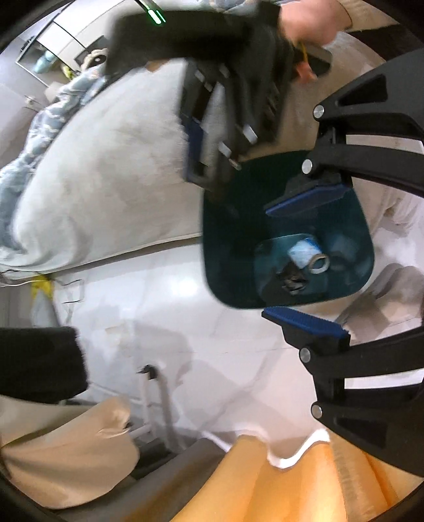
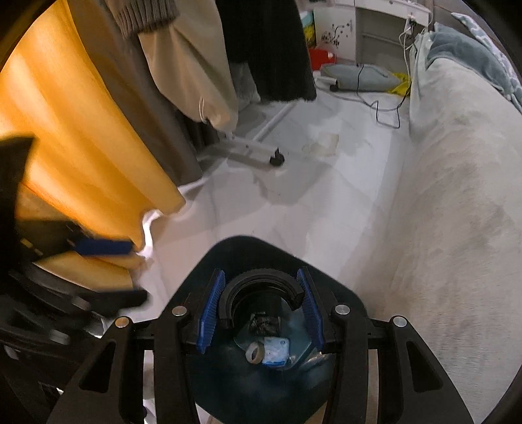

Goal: Collect trash
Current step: 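Open the left tool to drop the tape roll while the right tool releases the clip, then move both open tools from the bin back over the bed toward the remaining items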

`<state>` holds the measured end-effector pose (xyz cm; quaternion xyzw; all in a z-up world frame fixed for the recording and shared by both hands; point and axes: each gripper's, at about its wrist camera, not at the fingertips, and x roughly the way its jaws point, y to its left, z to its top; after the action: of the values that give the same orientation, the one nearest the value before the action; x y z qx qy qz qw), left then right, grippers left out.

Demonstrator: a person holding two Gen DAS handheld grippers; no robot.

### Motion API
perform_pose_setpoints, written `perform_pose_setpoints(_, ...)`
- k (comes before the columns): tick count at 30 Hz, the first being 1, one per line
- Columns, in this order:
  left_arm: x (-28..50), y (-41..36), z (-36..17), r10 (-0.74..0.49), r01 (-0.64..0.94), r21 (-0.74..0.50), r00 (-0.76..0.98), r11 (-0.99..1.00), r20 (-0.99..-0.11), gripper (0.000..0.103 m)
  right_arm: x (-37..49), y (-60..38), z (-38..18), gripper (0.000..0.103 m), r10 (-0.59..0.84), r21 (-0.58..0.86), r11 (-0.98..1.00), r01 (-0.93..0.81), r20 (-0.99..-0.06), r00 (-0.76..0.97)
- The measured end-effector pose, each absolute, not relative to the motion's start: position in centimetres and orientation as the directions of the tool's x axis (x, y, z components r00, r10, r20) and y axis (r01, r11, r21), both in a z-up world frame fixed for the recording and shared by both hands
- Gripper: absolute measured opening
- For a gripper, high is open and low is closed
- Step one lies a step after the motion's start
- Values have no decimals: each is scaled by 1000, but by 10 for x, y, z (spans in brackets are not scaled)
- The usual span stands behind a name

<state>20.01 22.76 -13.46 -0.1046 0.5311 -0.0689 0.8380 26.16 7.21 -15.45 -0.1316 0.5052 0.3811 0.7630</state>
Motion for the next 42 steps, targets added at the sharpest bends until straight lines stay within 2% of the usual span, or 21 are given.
perform_pose_setpoints(5, 196, 236, -104, -216, 11, -251, 549, 968, -808, 54, 258, 81, -179, 47, 420, 219, 679, -701, -899, 126)
perform_pose_setpoints(12, 193, 248, -77, -210, 7, -268, 640, 963, -739, 42, 244, 97, -202, 47, 332, 146, 650, -745, -937, 107)
perform_pose_setpoints(29, 193, 237, -25, -179, 35, -239, 770, 970, -613, 41, 221, 106, -225, 49, 215, 86, 592, -802, -975, 54)
perform_pose_setpoints(30, 194, 235, -22, -181, 37, -243, 774, 969, -606, 41, 220, 105, -224, 50, 211, 84, 589, -804, -976, 53)
perform_pose_setpoints(32, 196, 231, -15, -183, 39, -249, 788, 968, -588, 41, 217, 103, -219, 63, 217, 90, 584, -807, -975, 48)
perform_pose_setpoints(34, 198, 227, -9, -186, 39, -259, 799, 965, -572, 41, 215, 100, -213, 67, 224, 93, 576, -812, -973, 48)
perform_pose_setpoints(42, 208, 195, 12, -181, 60, -239, 831, 969, -525, 41, 213, 78, -175, 69, 316, 126, 582, -803, -945, 82)
